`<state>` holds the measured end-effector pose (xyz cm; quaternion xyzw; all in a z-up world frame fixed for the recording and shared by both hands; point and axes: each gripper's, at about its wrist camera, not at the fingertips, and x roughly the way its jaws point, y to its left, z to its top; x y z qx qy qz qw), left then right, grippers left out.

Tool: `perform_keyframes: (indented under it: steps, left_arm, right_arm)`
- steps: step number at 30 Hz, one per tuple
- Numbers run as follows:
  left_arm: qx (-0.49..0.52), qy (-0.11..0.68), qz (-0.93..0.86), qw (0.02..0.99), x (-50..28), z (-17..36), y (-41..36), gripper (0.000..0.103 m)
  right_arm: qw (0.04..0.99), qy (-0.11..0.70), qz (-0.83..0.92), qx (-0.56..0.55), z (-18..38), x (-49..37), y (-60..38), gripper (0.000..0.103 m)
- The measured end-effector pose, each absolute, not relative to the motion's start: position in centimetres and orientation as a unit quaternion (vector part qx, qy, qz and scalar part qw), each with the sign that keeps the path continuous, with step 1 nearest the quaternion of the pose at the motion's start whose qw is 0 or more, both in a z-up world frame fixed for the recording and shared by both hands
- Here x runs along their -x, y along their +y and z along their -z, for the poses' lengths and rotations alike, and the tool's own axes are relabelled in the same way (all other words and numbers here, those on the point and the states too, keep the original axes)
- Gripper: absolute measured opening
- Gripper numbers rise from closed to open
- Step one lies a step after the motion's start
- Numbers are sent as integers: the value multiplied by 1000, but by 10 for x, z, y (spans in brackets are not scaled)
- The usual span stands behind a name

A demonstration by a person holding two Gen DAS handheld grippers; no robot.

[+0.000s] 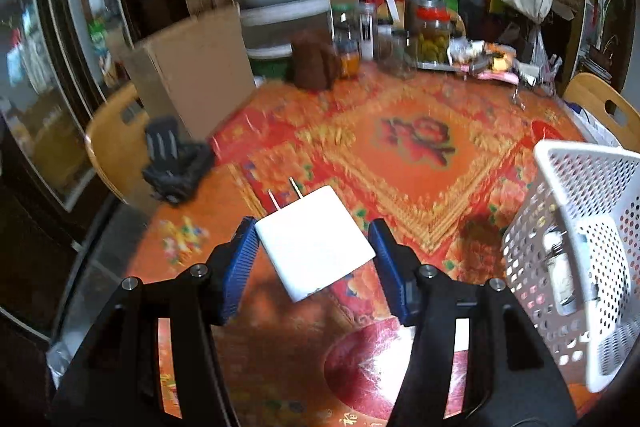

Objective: Organize rigid objects
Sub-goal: 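Grasp the white plug adapter with the left gripper, then carry the white plug adapter into the basket and release it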

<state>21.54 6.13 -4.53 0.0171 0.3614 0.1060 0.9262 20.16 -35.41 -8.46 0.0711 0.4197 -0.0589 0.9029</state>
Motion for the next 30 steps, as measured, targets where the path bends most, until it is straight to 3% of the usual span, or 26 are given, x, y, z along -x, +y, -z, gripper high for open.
perform_keyframes:
  steps: [13, 23, 30]
  left_arm:
    - [-85, 312, -9, 946, -174, -31, -44, 54]
    - [-195, 355, 39, 914, -183, 8, -161, 54]
    - [-232, 399, 64, 885, -196, 48, -203, 55]
  right_arm:
    - [904, 419, 54, -70, 86, -201, -353, 18]
    - [905, 417, 51, -70, 85, -200, -352, 18]
    - [905, 416, 50, -72, 86, -199, -353, 18]
